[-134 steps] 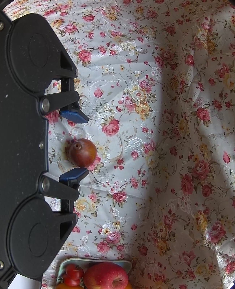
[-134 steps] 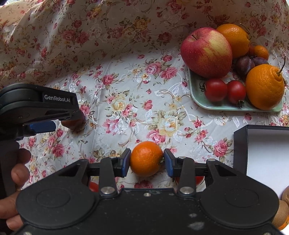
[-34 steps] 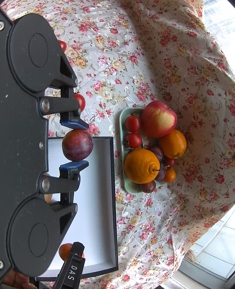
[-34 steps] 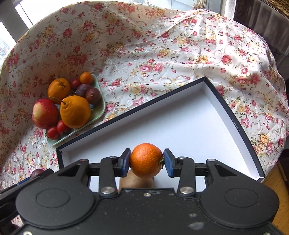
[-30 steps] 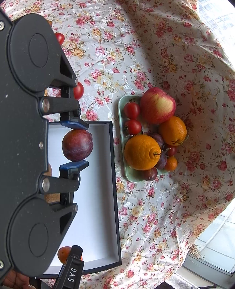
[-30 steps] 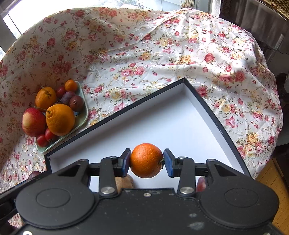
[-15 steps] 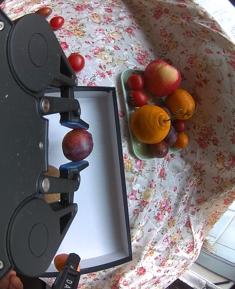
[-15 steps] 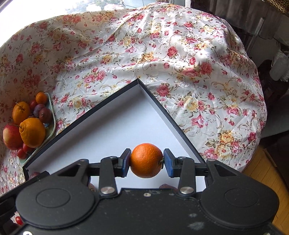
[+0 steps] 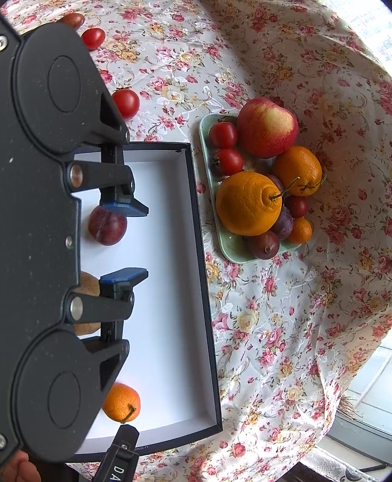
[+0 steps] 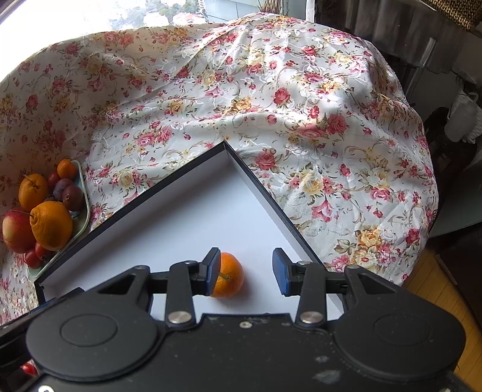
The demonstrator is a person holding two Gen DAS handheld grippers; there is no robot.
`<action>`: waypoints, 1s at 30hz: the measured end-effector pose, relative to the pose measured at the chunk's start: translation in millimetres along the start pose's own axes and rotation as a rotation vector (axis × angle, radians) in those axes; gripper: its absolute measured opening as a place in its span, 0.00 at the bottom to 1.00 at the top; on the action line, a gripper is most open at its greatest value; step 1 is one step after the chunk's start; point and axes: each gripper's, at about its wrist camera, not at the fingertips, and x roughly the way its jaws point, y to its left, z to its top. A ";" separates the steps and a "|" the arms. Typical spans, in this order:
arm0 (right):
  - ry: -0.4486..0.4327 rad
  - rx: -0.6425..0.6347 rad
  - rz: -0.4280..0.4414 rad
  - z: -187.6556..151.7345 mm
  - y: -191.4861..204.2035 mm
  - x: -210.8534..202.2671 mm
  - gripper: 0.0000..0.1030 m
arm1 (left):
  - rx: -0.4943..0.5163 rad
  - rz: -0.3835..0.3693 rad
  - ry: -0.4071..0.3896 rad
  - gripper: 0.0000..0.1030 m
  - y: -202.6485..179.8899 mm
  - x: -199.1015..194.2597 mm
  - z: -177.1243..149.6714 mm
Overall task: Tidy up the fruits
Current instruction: 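Open both tools to drop the plum and tangerine into the box, then withdraw both open tools from the box toward the remaining tomatoes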
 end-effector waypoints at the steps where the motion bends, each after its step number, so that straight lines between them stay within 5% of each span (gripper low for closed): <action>1: -0.001 -0.007 0.002 -0.7 1.8 -0.5 0.40 | -0.005 0.000 -0.001 0.46 1.3 -0.7 0.2; 16: 0.007 -0.027 0.039 -5.3 24.0 -6.4 0.40 | -0.051 0.022 -0.021 0.46 29.9 -12.0 -0.2; 30: 0.023 -0.132 0.110 -28.3 95.4 -16.3 0.40 | -0.119 0.119 -0.041 0.46 98.0 -25.9 -5.5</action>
